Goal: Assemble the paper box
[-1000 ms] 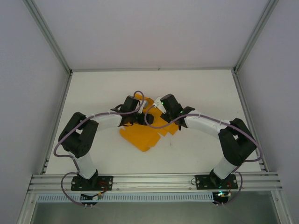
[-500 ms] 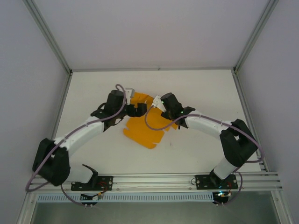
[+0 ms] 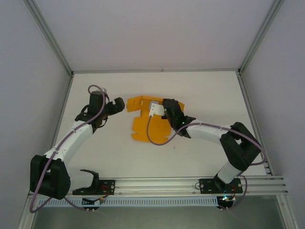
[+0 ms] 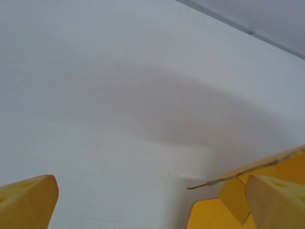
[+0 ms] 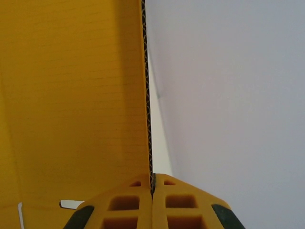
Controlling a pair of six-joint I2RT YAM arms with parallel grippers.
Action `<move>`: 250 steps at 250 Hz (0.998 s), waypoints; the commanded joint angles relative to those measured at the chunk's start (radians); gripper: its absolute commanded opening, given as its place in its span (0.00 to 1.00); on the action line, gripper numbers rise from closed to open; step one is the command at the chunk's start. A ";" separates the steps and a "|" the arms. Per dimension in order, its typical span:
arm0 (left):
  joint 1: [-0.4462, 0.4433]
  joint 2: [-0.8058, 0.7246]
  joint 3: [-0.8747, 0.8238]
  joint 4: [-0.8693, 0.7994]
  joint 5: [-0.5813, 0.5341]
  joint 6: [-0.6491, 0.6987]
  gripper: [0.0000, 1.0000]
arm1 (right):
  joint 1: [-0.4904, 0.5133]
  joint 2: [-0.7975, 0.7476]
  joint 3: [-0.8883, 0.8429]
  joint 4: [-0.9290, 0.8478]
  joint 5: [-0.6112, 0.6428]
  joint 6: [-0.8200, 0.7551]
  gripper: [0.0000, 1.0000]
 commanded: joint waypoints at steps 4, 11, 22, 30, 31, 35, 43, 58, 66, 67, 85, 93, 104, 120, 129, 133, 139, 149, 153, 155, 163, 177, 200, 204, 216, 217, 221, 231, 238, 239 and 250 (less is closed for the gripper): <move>0.046 0.045 -0.011 -0.029 -0.048 -0.035 1.00 | 0.011 0.063 -0.028 0.322 0.053 -0.227 0.00; 0.058 0.059 -0.010 -0.035 -0.048 -0.037 1.00 | 0.012 0.074 -0.033 0.354 0.053 -0.250 0.00; 0.077 0.075 -0.014 -0.031 -0.035 -0.041 1.00 | 0.014 0.087 -0.046 0.394 0.040 -0.282 0.00; 0.089 0.086 -0.020 -0.021 -0.022 -0.044 1.00 | 0.015 0.094 -0.051 0.409 0.032 -0.296 0.00; 0.091 0.087 -0.020 -0.019 -0.021 -0.044 1.00 | 0.014 0.095 -0.052 0.411 0.031 -0.298 0.00; 0.095 0.090 -0.022 -0.012 -0.017 -0.049 1.00 | 0.015 0.099 -0.057 0.421 0.025 -0.301 0.00; 0.103 0.102 -0.027 0.004 -0.003 -0.054 1.00 | 0.015 0.105 -0.061 0.435 0.017 -0.300 0.00; 0.105 0.124 -0.031 0.039 0.018 -0.051 1.00 | 0.015 0.113 -0.065 0.434 0.008 -0.292 0.00; 0.105 0.139 -0.029 0.052 0.035 -0.047 1.00 | 0.016 0.115 -0.074 0.436 -0.004 -0.292 0.00; 0.106 0.141 -0.028 0.054 0.034 -0.045 1.00 | 0.016 0.115 -0.075 0.436 -0.006 -0.292 0.00; 0.105 0.181 -0.022 0.095 0.093 -0.024 1.00 | 0.015 0.126 -0.094 0.436 -0.032 -0.296 0.00; 0.104 0.201 -0.020 0.116 0.116 -0.016 1.00 | 0.016 0.138 -0.098 0.437 -0.033 -0.298 0.00; 0.104 0.230 -0.015 0.136 0.149 -0.005 1.00 | 0.016 0.153 -0.104 0.450 -0.032 -0.303 0.00; 0.104 0.273 -0.009 0.167 0.190 -0.006 1.00 | 0.016 0.183 -0.112 0.471 -0.021 -0.325 0.00; 0.104 0.293 -0.006 0.187 0.212 -0.010 1.00 | 0.015 0.203 -0.117 0.496 -0.015 -0.340 0.00; 0.103 0.300 -0.006 0.197 0.223 -0.011 1.00 | 0.016 0.212 -0.118 0.506 -0.012 -0.344 0.00; 0.102 0.311 -0.008 0.212 0.237 -0.012 1.00 | 0.015 0.224 -0.117 0.516 -0.007 -0.352 0.00; 0.099 0.326 -0.008 0.230 0.247 -0.018 1.00 | 0.016 0.243 -0.117 0.533 -0.003 -0.360 0.00; 0.097 0.332 -0.007 0.234 0.250 -0.018 1.00 | 0.016 0.250 -0.116 0.538 -0.003 -0.361 0.00; 0.096 0.335 -0.006 0.236 0.252 -0.017 1.00 | 0.015 0.253 -0.115 0.539 -0.001 -0.361 0.00; 0.091 0.346 -0.003 0.238 0.259 -0.014 1.00 | 0.014 0.263 -0.114 0.546 -0.001 -0.360 0.00; 0.081 0.363 -0.002 0.243 0.264 -0.006 1.00 | 0.013 0.276 -0.114 0.557 -0.005 -0.359 0.00; 0.064 0.383 0.001 0.248 0.272 0.007 0.98 | 0.013 0.281 -0.112 0.568 -0.003 -0.354 0.00; 0.062 0.385 0.000 0.251 0.277 0.010 0.97 | 0.013 0.279 -0.113 0.569 -0.005 -0.353 0.00; 0.054 0.391 -0.005 0.269 0.293 0.019 0.94 | 0.014 0.275 -0.111 0.558 -0.003 -0.347 0.00; 0.054 0.392 -0.004 0.271 0.293 0.020 0.94 | 0.014 0.274 -0.110 0.555 -0.002 -0.346 0.00; 0.051 0.395 -0.007 0.279 0.308 0.026 0.93 | 0.014 0.270 -0.109 0.545 -0.001 -0.341 0.00; 0.043 0.399 -0.007 0.293 0.336 0.040 0.90 | 0.014 0.263 -0.105 0.518 0.000 -0.327 0.00; 0.035 0.402 -0.007 0.300 0.349 0.048 0.88 | 0.013 0.259 -0.103 0.503 -0.002 -0.325 0.00; 0.033 0.402 -0.007 0.301 0.351 0.051 0.88 | 0.013 0.258 -0.103 0.499 -0.002 -0.317 0.00; 0.020 0.405 -0.003 0.305 0.368 0.072 0.85 | 0.014 0.255 -0.103 0.488 -0.003 -0.302 0.00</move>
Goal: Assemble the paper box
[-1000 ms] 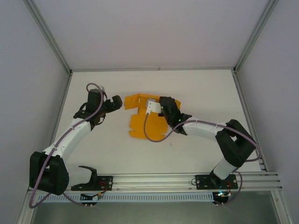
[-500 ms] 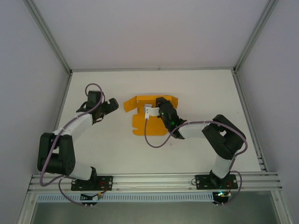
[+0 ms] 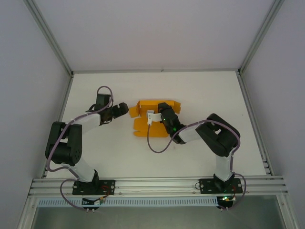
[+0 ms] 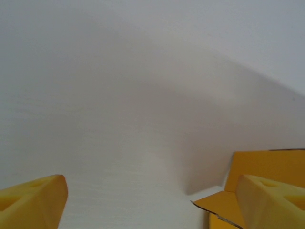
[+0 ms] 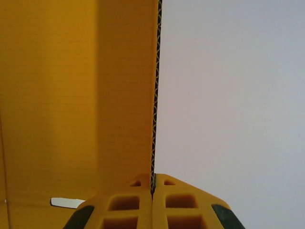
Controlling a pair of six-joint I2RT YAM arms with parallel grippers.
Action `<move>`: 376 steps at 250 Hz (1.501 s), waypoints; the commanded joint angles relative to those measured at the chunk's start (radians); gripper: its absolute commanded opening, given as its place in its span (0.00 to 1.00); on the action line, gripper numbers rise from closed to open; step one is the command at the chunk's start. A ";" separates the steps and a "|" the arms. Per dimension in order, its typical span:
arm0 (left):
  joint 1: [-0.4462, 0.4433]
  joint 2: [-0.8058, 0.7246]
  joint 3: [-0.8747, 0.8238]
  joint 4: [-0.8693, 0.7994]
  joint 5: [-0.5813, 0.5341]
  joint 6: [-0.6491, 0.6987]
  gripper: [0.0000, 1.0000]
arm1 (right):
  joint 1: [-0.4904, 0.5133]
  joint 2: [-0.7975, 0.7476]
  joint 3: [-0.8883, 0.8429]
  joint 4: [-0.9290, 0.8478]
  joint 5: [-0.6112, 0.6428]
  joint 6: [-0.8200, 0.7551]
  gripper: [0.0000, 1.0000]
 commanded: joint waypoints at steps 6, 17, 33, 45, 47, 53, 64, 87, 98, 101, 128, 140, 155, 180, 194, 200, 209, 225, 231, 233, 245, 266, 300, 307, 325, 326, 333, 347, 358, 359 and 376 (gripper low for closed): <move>-0.044 0.019 0.017 0.053 0.092 0.073 0.83 | 0.005 -0.008 0.002 -0.047 -0.011 0.031 0.00; -0.061 0.019 0.019 0.054 0.095 0.091 0.82 | 0.005 -0.009 0.004 -0.051 -0.008 0.036 0.00; -0.082 0.019 0.018 0.061 0.109 0.108 0.79 | 0.003 -0.006 0.006 -0.058 -0.003 0.040 0.00; -0.097 0.019 0.015 0.069 0.120 0.116 0.76 | 0.004 -0.005 0.008 -0.063 0.001 0.044 0.00; -0.098 0.019 0.014 0.070 0.122 0.117 0.76 | 0.003 -0.004 0.009 -0.063 0.001 0.045 0.00; -0.105 0.021 0.012 0.076 0.130 0.122 0.76 | 0.003 -0.005 0.009 -0.065 0.003 0.047 0.00; -0.116 0.021 0.008 0.083 0.137 0.129 0.75 | 0.003 -0.005 0.009 -0.070 0.003 0.052 0.00; -0.142 0.021 0.002 0.088 0.137 0.149 0.73 | 0.002 -0.008 0.011 -0.084 0.002 0.065 0.00; -0.153 0.022 0.001 0.086 0.123 0.156 0.73 | 0.002 -0.012 0.012 -0.088 0.002 0.072 0.00; -0.156 0.024 0.001 0.086 0.119 0.159 0.73 | 0.002 -0.013 0.011 -0.088 0.002 0.072 0.00; -0.177 0.044 0.011 0.102 0.089 0.180 0.71 | 0.002 -0.021 0.010 -0.106 -0.006 0.079 0.00; -0.193 0.056 0.015 0.121 0.070 0.193 0.70 | 0.002 -0.024 0.011 -0.121 -0.008 0.083 0.00; -0.214 0.069 0.017 0.151 0.030 0.205 0.69 | 0.002 -0.027 0.015 -0.129 -0.009 0.089 0.00; -0.239 0.102 0.027 0.194 -0.031 0.218 0.64 | 0.002 -0.027 0.014 -0.134 -0.012 0.094 0.00; -0.246 0.120 0.027 0.229 -0.047 0.221 0.59 | 0.002 -0.030 0.014 -0.154 -0.018 0.093 0.00; -0.248 0.125 0.027 0.244 -0.051 0.223 0.57 | 0.002 -0.031 0.014 -0.163 -0.021 0.094 0.00; -0.253 0.130 0.024 0.271 -0.068 0.225 0.55 | 0.001 -0.032 0.014 -0.177 -0.027 0.097 0.00; -0.262 0.137 0.014 0.322 -0.077 0.233 0.53 | 0.002 -0.035 0.015 -0.204 -0.039 0.107 0.00; -0.265 0.137 0.009 0.344 -0.085 0.234 0.50 | 0.002 -0.037 0.016 -0.218 -0.043 0.114 0.00; -0.267 0.137 0.008 0.352 -0.088 0.233 0.49 | 0.001 -0.038 0.016 -0.223 -0.046 0.115 0.00; -0.274 0.141 0.001 0.392 -0.092 0.236 0.46 | 0.001 -0.043 0.020 -0.257 -0.054 0.133 0.00; -0.283 0.152 0.002 0.436 -0.114 0.240 0.39 | 0.001 -0.050 0.028 -0.316 -0.073 0.159 0.00; -0.294 0.186 0.041 0.418 -0.157 0.259 0.29 | 0.001 -0.059 0.037 -0.367 -0.083 0.181 0.00; -0.300 0.192 0.045 0.416 -0.167 0.264 0.24 | 0.001 -0.062 0.039 -0.386 -0.085 0.190 0.00; -0.316 0.197 0.045 0.420 -0.203 0.283 0.13 | 0.001 -0.076 0.051 -0.447 -0.095 0.236 0.00; -0.317 0.198 0.044 0.422 -0.205 0.284 0.13 | 0.001 -0.078 0.052 -0.451 -0.097 0.240 0.00; -0.324 0.200 0.041 0.427 -0.213 0.293 0.08 | 0.000 -0.090 0.056 -0.476 -0.105 0.269 0.02; -0.333 0.199 0.034 0.432 -0.239 0.310 0.05 | -0.001 -0.124 0.062 -0.535 -0.130 0.343 0.10; -0.340 0.197 0.027 0.440 -0.245 0.321 0.03 | -0.002 -0.163 0.068 -0.599 -0.154 0.411 0.17; -0.340 0.198 0.027 0.439 -0.244 0.323 0.03 | -0.003 -0.168 0.069 -0.605 -0.157 0.418 0.18; -0.341 0.194 0.014 0.452 -0.245 0.327 0.01 | -0.009 -0.243 0.091 -0.743 -0.214 0.554 0.41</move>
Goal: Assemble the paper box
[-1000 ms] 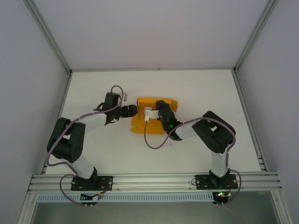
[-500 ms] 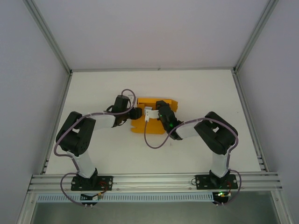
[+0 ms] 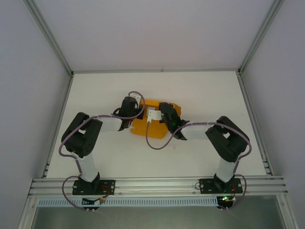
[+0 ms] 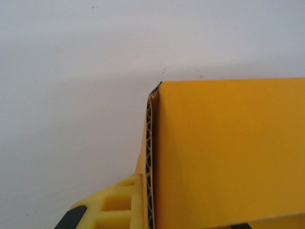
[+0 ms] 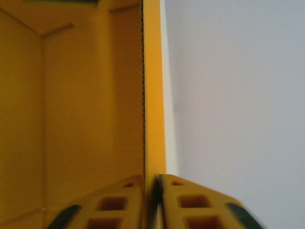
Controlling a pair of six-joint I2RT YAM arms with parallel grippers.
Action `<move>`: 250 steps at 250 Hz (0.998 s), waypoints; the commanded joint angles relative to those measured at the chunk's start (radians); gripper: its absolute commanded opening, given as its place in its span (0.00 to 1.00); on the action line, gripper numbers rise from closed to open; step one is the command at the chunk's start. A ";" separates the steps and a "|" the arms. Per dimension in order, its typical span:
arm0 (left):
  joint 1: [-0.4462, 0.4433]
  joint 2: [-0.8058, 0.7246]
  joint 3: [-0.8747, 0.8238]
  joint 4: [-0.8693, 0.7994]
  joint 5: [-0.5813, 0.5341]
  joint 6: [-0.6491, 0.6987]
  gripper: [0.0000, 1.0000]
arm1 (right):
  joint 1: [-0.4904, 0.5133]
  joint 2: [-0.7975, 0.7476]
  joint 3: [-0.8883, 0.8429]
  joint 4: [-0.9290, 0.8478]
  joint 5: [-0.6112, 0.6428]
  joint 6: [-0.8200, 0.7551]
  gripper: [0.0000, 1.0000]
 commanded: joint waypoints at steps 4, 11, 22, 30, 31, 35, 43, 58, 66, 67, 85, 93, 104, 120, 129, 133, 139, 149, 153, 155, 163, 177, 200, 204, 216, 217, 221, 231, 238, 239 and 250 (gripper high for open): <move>-0.019 0.008 -0.014 0.052 -0.017 0.021 0.01 | -0.007 -0.115 0.032 -0.346 -0.147 0.290 0.48; -0.021 0.006 -0.019 0.052 -0.012 0.024 0.00 | -0.011 -0.149 0.042 -0.401 -0.180 0.351 0.60; -0.021 0.001 -0.028 0.057 -0.001 0.031 0.00 | -0.024 -0.204 0.056 -0.500 -0.253 0.437 0.71; -0.023 -0.002 -0.035 0.057 0.015 0.041 0.00 | -0.038 -0.244 0.059 -0.539 -0.304 0.510 0.77; -0.022 -0.003 -0.035 0.057 0.016 0.043 0.00 | -0.039 -0.248 0.059 -0.543 -0.315 0.519 0.77; -0.025 -0.006 -0.039 0.059 0.021 0.048 0.00 | -0.047 -0.268 0.058 -0.562 -0.341 0.552 0.78; -0.025 -0.008 -0.047 0.064 0.029 0.056 0.00 | -0.066 -0.305 0.058 -0.601 -0.409 0.612 0.79; -0.029 -0.017 -0.060 0.064 0.058 0.079 0.00 | -0.108 -0.376 0.044 -0.615 -0.512 0.733 0.83; -0.032 -0.024 -0.067 0.063 0.071 0.090 0.00 | -0.134 -0.409 0.038 -0.608 -0.551 0.804 0.84; -0.032 -0.024 -0.068 0.062 0.073 0.092 0.00 | -0.138 -0.412 0.038 -0.606 -0.556 0.816 0.84; -0.040 -0.040 -0.083 0.051 0.110 0.120 0.00 | -0.217 -0.458 0.047 -0.622 -0.679 0.976 0.89; -0.046 -0.046 -0.088 0.048 0.119 0.133 0.00 | -0.244 -0.458 0.062 -0.633 -0.710 1.040 0.90; -0.052 -0.051 -0.092 0.036 0.128 0.151 0.00 | -0.270 -0.445 0.093 -0.659 -0.730 1.103 0.92; -0.064 -0.052 -0.089 0.010 0.133 0.174 0.00 | -0.278 -0.395 0.155 -0.721 -0.770 1.106 0.92; -0.072 -0.051 -0.088 0.000 0.132 0.182 0.00 | -0.278 -0.361 0.190 -0.747 -0.781 1.109 0.92; -0.075 -0.049 -0.087 -0.006 0.131 0.185 0.00 | -0.278 -0.344 0.205 -0.756 -0.780 1.118 0.92; -0.079 -0.047 -0.087 -0.006 0.127 0.187 0.00 | -0.280 -0.320 0.226 -0.766 -0.777 1.122 0.92; -0.083 -0.040 -0.086 -0.008 0.122 0.189 0.00 | -0.279 -0.278 0.260 -0.782 -0.770 1.116 0.92; -0.085 -0.038 -0.086 -0.010 0.122 0.190 0.00 | -0.280 -0.261 0.272 -0.786 -0.766 1.116 0.92; -0.085 -0.037 -0.086 -0.010 0.120 0.191 0.00 | -0.280 -0.253 0.278 -0.789 -0.764 1.115 0.92; -0.088 -0.032 -0.086 -0.007 0.118 0.191 0.00 | -0.279 -0.220 0.301 -0.800 -0.762 1.101 0.91; -0.089 -0.024 -0.087 -0.002 0.118 0.190 0.00 | -0.279 -0.166 0.337 -0.817 -0.775 1.082 0.90; -0.090 -0.017 -0.089 0.008 0.125 0.183 0.00 | -0.279 -0.082 0.391 -0.845 -0.770 1.069 0.89; -0.091 -0.018 -0.088 0.008 0.125 0.183 0.01 | -0.280 -0.068 0.399 -0.849 -0.766 1.068 0.88; -0.092 -0.015 -0.087 0.009 0.124 0.182 0.02 | -0.278 -0.033 0.415 -0.858 -0.755 1.070 0.87; -0.093 -0.015 -0.086 0.009 0.124 0.183 0.02 | -0.279 -0.030 0.417 -0.859 -0.755 1.070 0.87; -0.092 -0.015 -0.086 0.008 0.124 0.182 0.03 | -0.280 -0.021 0.419 -0.860 -0.757 1.068 0.87; -0.091 -0.012 -0.083 0.004 0.118 0.182 0.03 | -0.280 0.000 0.421 -0.860 -0.768 1.059 0.86; -0.092 -0.010 -0.082 0.004 0.116 0.182 0.03 | -0.280 0.011 0.420 -0.857 -0.772 1.057 0.85; -0.092 -0.010 -0.081 0.004 0.116 0.182 0.04 | -0.280 0.013 0.420 -0.858 -0.772 1.057 0.85; -0.091 -0.005 -0.079 0.004 0.113 0.181 0.04 | -0.280 0.030 0.421 -0.862 -0.778 1.050 0.85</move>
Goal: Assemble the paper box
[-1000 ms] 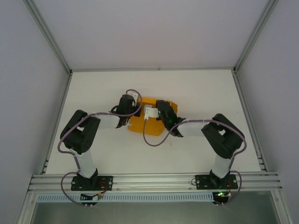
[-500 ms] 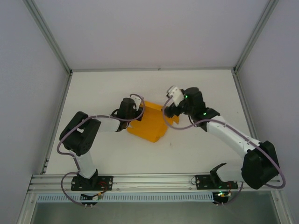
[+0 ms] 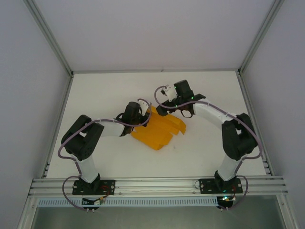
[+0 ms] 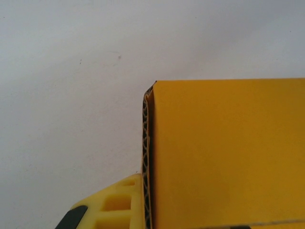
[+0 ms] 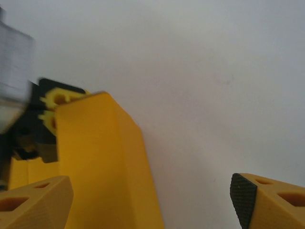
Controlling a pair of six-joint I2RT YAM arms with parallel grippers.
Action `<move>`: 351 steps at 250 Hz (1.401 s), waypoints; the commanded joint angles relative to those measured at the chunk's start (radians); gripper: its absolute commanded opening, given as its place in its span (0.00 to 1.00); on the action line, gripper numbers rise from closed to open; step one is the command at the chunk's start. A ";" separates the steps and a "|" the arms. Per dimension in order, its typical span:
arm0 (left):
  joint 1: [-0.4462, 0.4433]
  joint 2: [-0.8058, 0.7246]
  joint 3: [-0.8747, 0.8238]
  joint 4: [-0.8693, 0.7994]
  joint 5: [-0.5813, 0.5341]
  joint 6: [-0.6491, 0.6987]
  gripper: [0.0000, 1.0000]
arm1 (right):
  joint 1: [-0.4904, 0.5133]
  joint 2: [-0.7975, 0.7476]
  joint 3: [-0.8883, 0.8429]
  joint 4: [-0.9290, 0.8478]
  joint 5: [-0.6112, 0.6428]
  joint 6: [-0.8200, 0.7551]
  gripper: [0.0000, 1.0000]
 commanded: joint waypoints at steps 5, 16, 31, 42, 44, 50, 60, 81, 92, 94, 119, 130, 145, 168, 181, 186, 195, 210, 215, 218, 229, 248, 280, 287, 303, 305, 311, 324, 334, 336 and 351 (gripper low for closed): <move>-0.013 0.030 -0.004 -0.047 0.011 0.005 0.04 | 0.002 0.039 0.031 -0.052 -0.040 -0.011 0.84; -0.014 0.038 -0.005 -0.038 0.012 0.002 0.06 | 0.002 0.053 0.029 -0.056 -0.034 -0.010 0.84; -0.013 0.047 -0.006 -0.019 0.018 -0.009 0.11 | 0.003 0.072 0.026 -0.063 -0.016 -0.007 0.84; -0.013 0.054 -0.007 -0.002 0.023 -0.013 0.13 | 0.002 0.088 0.022 -0.063 0.007 -0.003 0.84; -0.013 0.057 -0.007 0.001 0.023 -0.014 0.13 | 0.002 0.090 0.022 -0.061 0.010 -0.002 0.84; -0.013 0.060 -0.007 0.009 0.022 -0.021 0.14 | 0.002 0.096 0.020 -0.063 0.013 0.000 0.84; -0.013 0.064 -0.007 0.027 0.020 -0.027 0.14 | 0.003 0.105 0.018 -0.066 0.008 -0.001 0.83; -0.013 0.073 -0.006 0.067 0.012 -0.039 0.15 | 0.000 0.114 0.009 -0.067 -0.003 -0.007 0.83; -0.014 0.075 -0.001 0.079 0.004 -0.046 0.15 | 0.003 0.116 0.006 -0.068 -0.001 -0.011 0.82; -0.014 0.077 0.001 0.081 0.003 -0.046 0.15 | 0.003 0.117 0.006 -0.068 0.000 -0.010 0.82; -0.013 0.083 0.012 0.110 -0.022 -0.062 0.23 | 0.002 0.117 0.010 -0.083 -0.007 -0.018 0.82; -0.013 0.088 0.019 0.115 -0.022 -0.066 0.25 | 0.002 0.116 0.010 -0.086 -0.012 -0.018 0.82; -0.012 0.097 0.043 0.085 -0.015 -0.069 0.27 | -0.001 0.114 0.009 -0.086 -0.028 -0.018 0.82; -0.012 0.104 0.056 0.071 -0.011 -0.070 0.28 | -0.010 0.115 0.010 -0.090 -0.041 -0.010 0.82; -0.011 0.103 0.057 0.071 -0.009 -0.073 0.30 | -0.013 0.117 0.013 -0.093 -0.052 -0.006 0.81; -0.011 0.103 0.060 0.070 -0.013 -0.079 0.30 | -0.015 0.117 0.015 -0.098 -0.057 -0.008 0.81; -0.013 0.104 0.065 0.061 -0.019 -0.083 0.30 | -0.015 0.117 0.015 -0.101 -0.060 -0.008 0.80; -0.012 0.107 0.079 0.043 -0.023 -0.089 0.30 | -0.016 0.117 0.015 -0.105 -0.065 -0.013 0.80; -0.012 0.108 0.086 0.038 -0.023 -0.092 0.29 | -0.016 0.116 0.015 -0.106 -0.062 -0.014 0.80; -0.013 0.109 0.089 0.035 -0.021 -0.092 0.28 | -0.015 0.114 0.014 -0.106 -0.062 -0.014 0.81; -0.011 0.109 0.101 0.021 -0.019 -0.100 0.26 | -0.017 0.111 0.011 -0.108 -0.058 -0.017 0.80; -0.012 0.115 0.133 -0.014 -0.024 -0.111 0.20 | -0.017 0.100 0.003 -0.104 -0.059 -0.010 0.81; -0.014 0.121 0.149 -0.036 -0.081 -0.135 0.00 | -0.024 0.055 -0.016 -0.087 -0.040 0.014 0.81; -0.013 0.118 0.141 -0.031 -0.087 -0.133 0.00 | -0.026 0.038 -0.024 -0.074 -0.015 0.031 0.82; -0.014 0.097 0.118 -0.025 -0.132 -0.150 0.00 | -0.031 -0.021 -0.048 -0.052 0.043 0.071 0.84; -0.014 0.094 0.115 -0.025 -0.134 -0.150 0.00 | -0.031 -0.031 -0.052 -0.049 0.051 0.077 0.84; -0.015 0.085 0.106 -0.029 -0.144 -0.152 0.00 | -0.033 -0.060 -0.066 -0.037 0.082 0.097 0.86; -0.017 0.061 0.091 -0.046 -0.171 -0.180 0.00 | -0.035 -0.127 -0.098 -0.017 0.164 0.136 0.89; -0.017 0.042 0.081 -0.071 -0.189 -0.196 0.00 | -0.034 -0.182 -0.123 -0.012 0.234 0.164 0.94; -0.018 0.038 0.078 -0.076 -0.196 -0.200 0.00 | -0.035 -0.193 -0.129 -0.011 0.249 0.181 0.94; -0.019 0.006 0.063 -0.112 -0.243 -0.237 0.00 | -0.036 -0.278 -0.168 -0.021 0.345 0.231 1.00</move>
